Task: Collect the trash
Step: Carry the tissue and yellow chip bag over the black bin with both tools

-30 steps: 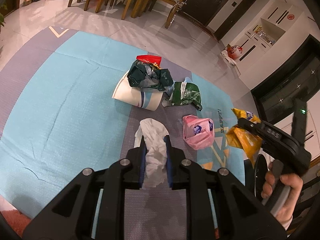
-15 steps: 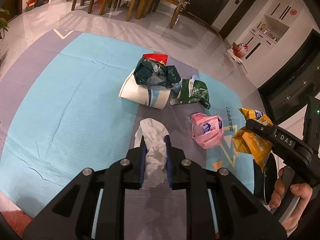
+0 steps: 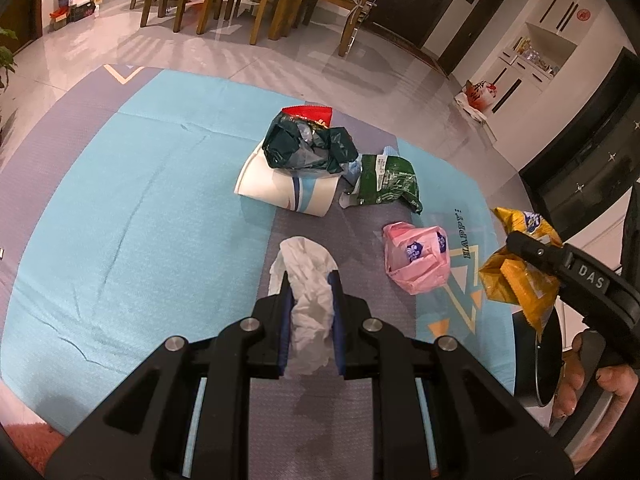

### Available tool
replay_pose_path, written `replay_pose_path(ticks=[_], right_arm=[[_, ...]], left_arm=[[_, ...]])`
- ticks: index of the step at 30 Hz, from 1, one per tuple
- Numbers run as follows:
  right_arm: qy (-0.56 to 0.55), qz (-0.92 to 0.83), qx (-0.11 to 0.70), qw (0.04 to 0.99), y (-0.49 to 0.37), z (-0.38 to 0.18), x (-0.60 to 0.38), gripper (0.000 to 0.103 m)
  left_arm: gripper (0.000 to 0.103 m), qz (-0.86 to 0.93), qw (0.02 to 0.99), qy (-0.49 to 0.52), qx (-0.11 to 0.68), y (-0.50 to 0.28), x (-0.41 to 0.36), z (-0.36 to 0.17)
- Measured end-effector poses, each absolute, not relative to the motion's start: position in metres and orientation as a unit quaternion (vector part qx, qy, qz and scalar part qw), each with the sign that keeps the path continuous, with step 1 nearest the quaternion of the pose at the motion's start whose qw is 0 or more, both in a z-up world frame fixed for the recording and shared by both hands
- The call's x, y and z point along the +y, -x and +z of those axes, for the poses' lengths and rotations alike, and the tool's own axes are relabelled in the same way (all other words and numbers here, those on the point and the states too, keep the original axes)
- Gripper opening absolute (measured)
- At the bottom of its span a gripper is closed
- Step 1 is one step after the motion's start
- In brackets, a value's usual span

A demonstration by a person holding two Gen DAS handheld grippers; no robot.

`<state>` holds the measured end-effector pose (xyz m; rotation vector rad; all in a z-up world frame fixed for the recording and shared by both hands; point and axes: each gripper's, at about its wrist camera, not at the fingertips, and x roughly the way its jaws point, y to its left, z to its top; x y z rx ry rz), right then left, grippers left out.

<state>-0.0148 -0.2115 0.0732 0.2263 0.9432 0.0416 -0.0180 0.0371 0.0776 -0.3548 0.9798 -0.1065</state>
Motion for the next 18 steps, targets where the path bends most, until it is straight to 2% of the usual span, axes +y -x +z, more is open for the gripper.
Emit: replay_pose_path(ticks=[18], right_arm=[[-0.120, -0.002, 0.419, 0.900, 0.024, 0.092, -0.230, 0.059]], left_arm=[[0.017, -0.049, 0.868, 0.156, 0.469, 0.018, 0.033, 0.073]])
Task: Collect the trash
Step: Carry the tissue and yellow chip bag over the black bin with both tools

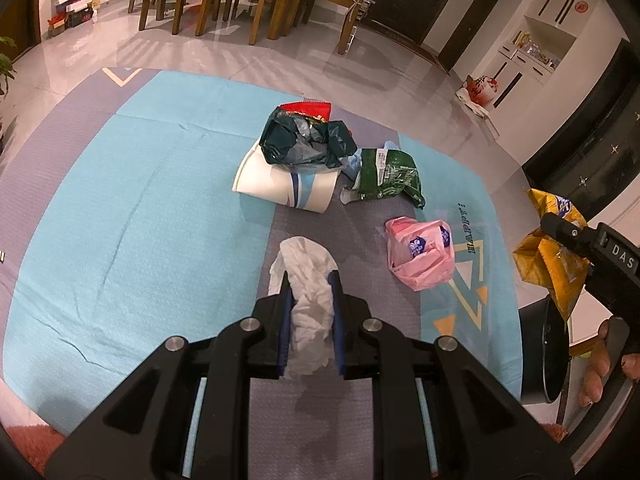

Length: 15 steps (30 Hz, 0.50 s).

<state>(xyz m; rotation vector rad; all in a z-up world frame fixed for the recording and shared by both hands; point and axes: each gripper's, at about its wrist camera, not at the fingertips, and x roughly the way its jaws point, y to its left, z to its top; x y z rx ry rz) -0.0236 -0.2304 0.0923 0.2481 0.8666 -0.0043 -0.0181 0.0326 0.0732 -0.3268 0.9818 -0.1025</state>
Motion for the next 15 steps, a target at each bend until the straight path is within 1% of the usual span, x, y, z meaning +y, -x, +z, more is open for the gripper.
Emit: replay_pose_path(ticks=[8, 15], right_arm=[[-0.122, -0.001, 0.395, 0.910, 0.030, 0.107, -0.236, 0.059], [-0.116, -0.009, 0.358, 0.926, 0.042, 0.133, -0.252, 0.059]], left_arm=[[0.017, -0.059, 0.871, 0.154, 0.462, 0.020, 0.026, 0.079], [0.017, -0.093, 0.887, 0.131, 0.433, 0.020, -0.013, 0.111]])
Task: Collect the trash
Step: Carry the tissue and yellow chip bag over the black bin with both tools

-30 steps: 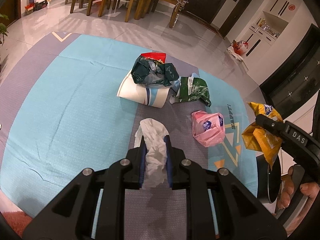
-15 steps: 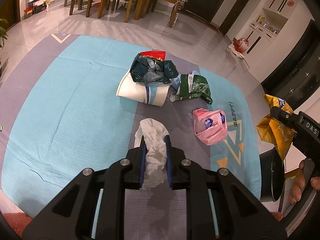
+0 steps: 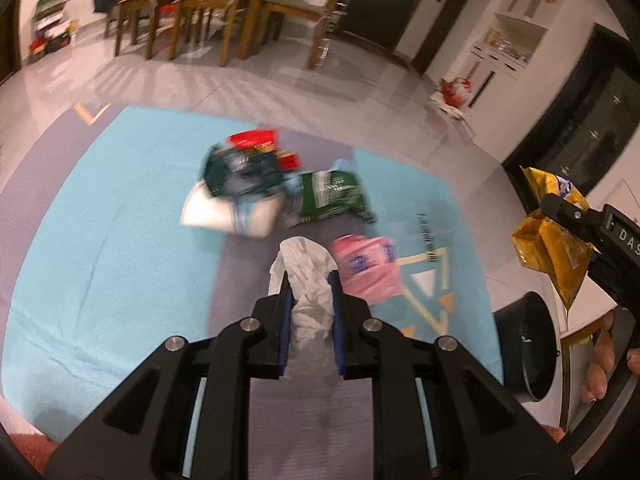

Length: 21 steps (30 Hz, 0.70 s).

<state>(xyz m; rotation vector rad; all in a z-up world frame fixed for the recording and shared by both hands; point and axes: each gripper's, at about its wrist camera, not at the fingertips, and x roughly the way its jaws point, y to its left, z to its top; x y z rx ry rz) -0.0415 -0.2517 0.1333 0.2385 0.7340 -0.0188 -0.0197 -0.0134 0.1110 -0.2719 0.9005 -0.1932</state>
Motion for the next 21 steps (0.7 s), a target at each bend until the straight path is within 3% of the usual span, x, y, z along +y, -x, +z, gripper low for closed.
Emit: replay_pose_path(ticks=[10, 21], right_arm=[[-0.127, -0.103, 0.310, 0.937, 0.067, 0.159, -0.326, 0.059], [-0.198, -0.231, 0.311, 0.900, 0.100, 0.152, -0.435, 0.059]], left_arm=[[0.017, -0.183, 0.888, 0.098, 0.411, 0.009, -0.129, 0.155], [0.017, -0.294, 0.844, 0.055, 0.444, 0.005, -0.274, 0.148]])
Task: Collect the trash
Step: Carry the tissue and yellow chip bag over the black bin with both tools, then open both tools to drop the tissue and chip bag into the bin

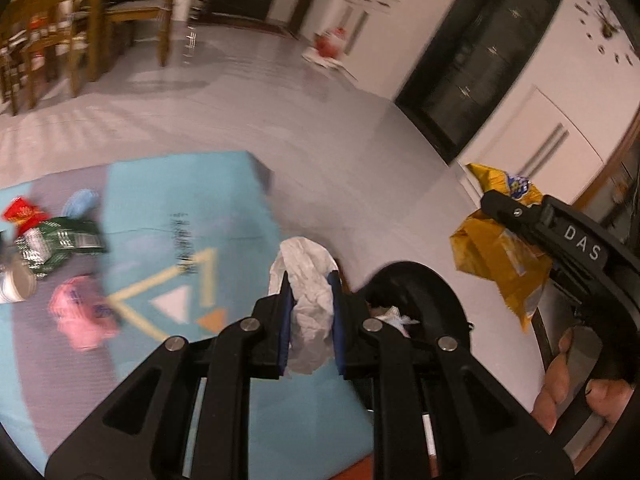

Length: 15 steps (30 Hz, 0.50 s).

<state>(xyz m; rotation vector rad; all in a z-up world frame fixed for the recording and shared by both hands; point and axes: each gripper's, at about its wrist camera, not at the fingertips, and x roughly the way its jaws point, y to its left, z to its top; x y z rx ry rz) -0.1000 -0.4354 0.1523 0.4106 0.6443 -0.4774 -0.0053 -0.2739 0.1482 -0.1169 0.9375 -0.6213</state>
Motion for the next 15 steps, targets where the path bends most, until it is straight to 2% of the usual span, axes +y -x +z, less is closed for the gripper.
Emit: replay_pose_path(ticks=[7, 15], right_arm=[[-0.270, -0.272, 0.346, 0.856, 0.116, 0.121, -0.492, 0.059], [-0.303, -0.305, 0.440, 0.789, 0.103, 0.066, -0.528, 0.059]], left_arm=[[0.017, -0.346, 0.797, 0.029, 0.494, 0.006, -0.356, 0.117], [0.017, -0.380, 0.748, -0.005, 0.543, 0.018, -0.411, 0.074]])
